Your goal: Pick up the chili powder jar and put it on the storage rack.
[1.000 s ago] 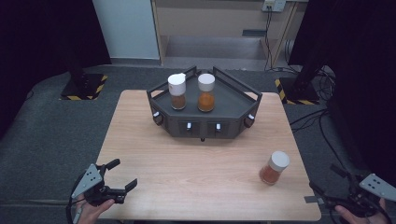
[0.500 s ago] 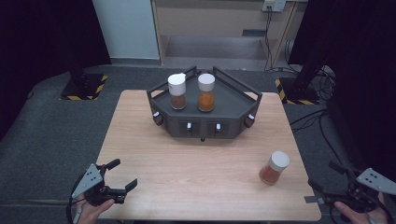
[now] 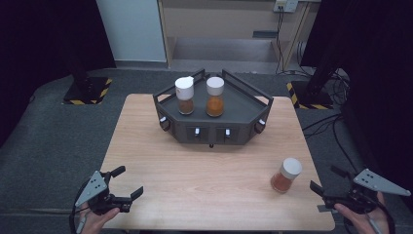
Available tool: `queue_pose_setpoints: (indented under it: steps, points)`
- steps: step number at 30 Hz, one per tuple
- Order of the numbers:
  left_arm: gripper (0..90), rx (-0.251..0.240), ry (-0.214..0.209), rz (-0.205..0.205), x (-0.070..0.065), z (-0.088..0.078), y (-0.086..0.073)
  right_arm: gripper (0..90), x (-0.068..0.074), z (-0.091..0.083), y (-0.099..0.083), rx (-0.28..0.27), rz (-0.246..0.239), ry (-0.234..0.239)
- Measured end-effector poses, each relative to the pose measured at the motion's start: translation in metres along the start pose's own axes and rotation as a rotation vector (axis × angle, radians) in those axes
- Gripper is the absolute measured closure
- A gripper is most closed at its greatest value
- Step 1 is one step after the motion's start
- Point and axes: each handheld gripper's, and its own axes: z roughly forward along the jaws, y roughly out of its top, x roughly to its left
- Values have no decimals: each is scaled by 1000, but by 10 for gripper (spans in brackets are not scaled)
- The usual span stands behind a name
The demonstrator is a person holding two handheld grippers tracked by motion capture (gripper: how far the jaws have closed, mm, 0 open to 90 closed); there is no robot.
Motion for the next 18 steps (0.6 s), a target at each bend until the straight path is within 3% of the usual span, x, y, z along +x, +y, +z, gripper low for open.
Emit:
queue_pose_setpoints:
  steps: [4,18]
  points:
    - [0,0,-2,1,0,0,0,31,1,10,1,15,-21,1]
    - [0,-2,0,3,0,-1,0,45,-4,49,5,70,-19,35]
